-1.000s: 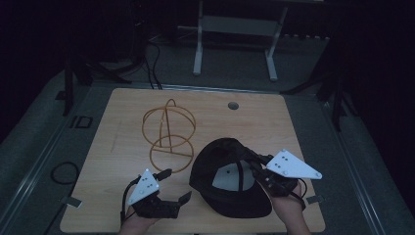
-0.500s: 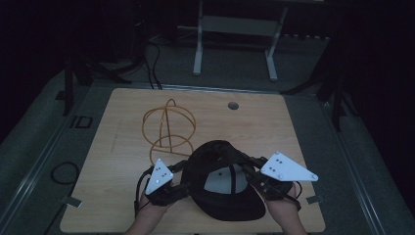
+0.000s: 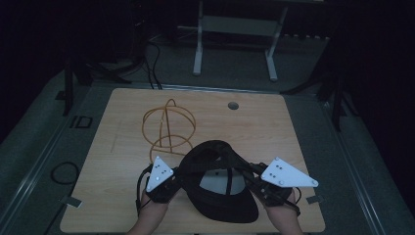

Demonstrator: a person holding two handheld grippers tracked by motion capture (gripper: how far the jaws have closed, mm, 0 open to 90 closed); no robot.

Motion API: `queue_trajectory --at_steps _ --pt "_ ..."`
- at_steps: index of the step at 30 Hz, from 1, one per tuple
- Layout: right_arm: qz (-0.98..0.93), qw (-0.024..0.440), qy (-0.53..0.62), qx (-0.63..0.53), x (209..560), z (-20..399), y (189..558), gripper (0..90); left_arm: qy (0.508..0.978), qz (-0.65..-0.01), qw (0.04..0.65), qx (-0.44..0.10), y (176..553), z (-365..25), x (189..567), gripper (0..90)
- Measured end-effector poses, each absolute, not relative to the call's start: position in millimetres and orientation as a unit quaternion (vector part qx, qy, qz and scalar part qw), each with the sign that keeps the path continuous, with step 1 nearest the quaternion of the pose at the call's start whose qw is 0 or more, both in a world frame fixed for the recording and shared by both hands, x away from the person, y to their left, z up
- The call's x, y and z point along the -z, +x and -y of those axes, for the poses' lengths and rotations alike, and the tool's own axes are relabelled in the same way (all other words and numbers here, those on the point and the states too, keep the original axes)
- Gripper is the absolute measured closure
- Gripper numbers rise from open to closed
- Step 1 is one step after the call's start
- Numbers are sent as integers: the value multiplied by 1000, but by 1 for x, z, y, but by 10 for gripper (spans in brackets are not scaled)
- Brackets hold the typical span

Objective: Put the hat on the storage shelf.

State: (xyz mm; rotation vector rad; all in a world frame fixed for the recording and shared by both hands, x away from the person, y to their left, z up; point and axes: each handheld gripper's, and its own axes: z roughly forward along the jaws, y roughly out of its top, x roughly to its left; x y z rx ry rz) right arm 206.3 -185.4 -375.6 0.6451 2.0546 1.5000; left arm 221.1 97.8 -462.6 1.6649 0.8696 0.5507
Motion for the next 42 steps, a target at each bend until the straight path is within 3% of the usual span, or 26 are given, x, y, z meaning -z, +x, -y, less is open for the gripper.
queue_trajectory --at_steps 13,20,23,28,42 --pt "-747 263 261 -552 397 206 189 862 695 -352 574 -252 217 -94 440 891" --pt "-751 245 277 -547 413 213 187 847 694 -344 579 -255 218 -90 431 891" --pt "-748 234 277 -556 410 218 186 743 695 -339 580 -257 219 -88 427 891" --pt "-747 234 266 -563 407 225 178 496 687 -328 594 -260 217 -85 414 890" --pt "-786 165 246 -543 427 244 159 299 690 -303 602 -264 217 -77 401 890"
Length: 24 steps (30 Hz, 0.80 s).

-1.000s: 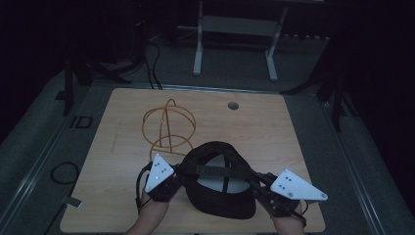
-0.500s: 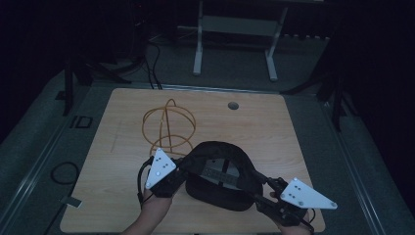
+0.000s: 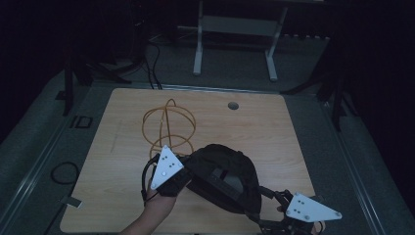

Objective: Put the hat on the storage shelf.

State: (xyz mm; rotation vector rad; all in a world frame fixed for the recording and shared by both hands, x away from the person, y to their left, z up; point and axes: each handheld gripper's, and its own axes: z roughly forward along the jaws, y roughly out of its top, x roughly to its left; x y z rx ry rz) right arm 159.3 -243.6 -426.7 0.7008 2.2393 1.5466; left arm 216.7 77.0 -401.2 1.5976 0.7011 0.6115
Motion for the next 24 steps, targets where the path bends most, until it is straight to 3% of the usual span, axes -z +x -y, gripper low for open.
queue_trajectory --at_steps 8,13,20,24 --pt "-782 193 225 -548 418 274 156 345 705 -247 620 -240 221 -85 403 889" --pt "-786 218 207 -541 403 282 167 380 706 -216 647 -190 228 -95 402 889" --pt "-795 211 154 -547 386 260 175 388 719 -152 674 -82 243 -100 399 889" --pt "-804 205 118 -546 384 239 177 388 727 -134 670 -62 248 -97 401 889"
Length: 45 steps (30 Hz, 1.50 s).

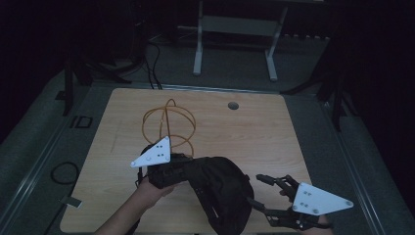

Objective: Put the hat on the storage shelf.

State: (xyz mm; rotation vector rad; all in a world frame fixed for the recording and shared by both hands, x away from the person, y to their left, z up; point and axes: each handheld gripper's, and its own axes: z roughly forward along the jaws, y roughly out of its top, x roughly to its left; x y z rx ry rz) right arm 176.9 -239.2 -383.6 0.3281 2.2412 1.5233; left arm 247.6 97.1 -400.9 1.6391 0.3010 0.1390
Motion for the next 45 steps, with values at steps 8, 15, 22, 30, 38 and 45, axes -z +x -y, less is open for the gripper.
queue_trajectory --at_steps 8,15,22,30,38,45 --pt "-821 208 85 -525 391 217 185 579 730 -125 669 -60 249 -94 400 889" --pt "-814 212 95 -532 395 219 188 861 732 -129 667 -60 252 -91 401 888" --pt "-808 202 108 -543 393 222 189 880 741 -142 651 -82 257 -88 400 882" --pt "-796 196 117 -561 385 228 193 881 749 -147 634 -124 255 -90 398 795" --pt "-782 211 146 -568 374 238 199 881 751 -160 614 -183 249 -99 393 744" --pt "-764 229 183 -574 366 246 211 881 748 -183 597 -224 241 -115 399 707"
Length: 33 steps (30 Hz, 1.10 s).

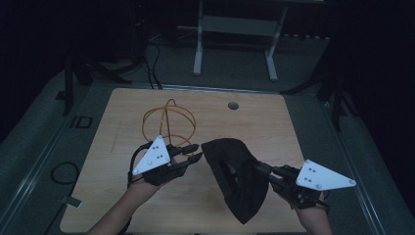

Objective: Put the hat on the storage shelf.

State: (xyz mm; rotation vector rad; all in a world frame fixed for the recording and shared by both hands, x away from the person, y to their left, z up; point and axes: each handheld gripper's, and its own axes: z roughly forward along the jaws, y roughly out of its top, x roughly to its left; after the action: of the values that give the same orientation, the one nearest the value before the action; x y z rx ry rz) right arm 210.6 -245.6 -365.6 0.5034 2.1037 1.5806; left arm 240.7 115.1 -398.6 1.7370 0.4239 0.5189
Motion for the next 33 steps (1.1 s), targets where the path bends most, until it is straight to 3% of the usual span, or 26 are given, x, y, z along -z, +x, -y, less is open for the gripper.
queue_trajectory --at_steps 15,18,26,33 --pt "-739 275 230 -571 326 227 261 880 750 -226 579 -225 226 -158 447 538" --pt "-736 279 231 -571 316 216 274 880 748 -237 576 -229 224 -166 455 448" --pt "-741 278 240 -562 299 179 307 880 743 -303 547 -239 215 -191 492 75" --pt "-754 271 234 -550 293 151 322 880 730 -332 539 -256 203 -204 511 42"
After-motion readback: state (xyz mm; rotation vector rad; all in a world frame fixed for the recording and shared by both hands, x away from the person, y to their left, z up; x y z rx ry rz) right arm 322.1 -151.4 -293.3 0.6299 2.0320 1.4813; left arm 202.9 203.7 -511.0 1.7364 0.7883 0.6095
